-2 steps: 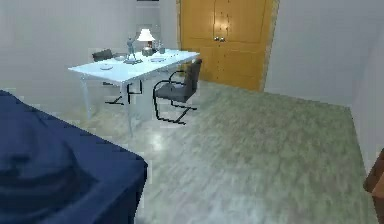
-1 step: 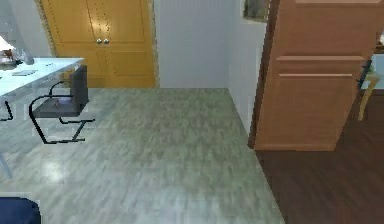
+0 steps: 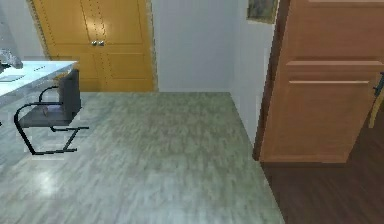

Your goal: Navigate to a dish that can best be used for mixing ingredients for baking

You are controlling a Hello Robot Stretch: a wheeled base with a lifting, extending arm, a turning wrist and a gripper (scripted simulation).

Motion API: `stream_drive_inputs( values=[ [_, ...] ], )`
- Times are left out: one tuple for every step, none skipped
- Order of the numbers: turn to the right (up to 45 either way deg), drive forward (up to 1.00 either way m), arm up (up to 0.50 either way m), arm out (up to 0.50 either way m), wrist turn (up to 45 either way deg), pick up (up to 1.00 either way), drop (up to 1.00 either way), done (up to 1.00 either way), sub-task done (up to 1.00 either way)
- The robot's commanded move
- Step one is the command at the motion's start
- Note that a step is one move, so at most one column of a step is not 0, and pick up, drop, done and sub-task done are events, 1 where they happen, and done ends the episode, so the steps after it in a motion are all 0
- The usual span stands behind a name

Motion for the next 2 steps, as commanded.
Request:
stream_drive_inputs(
  values=[
    [12.0,0.00,0.00,0.00,0.0,0.00,0.00,0.00,0.00],
    [3.0,0.00,0.00,0.00,0.0,0.00,0.00,0.00,0.00]
  ],
)
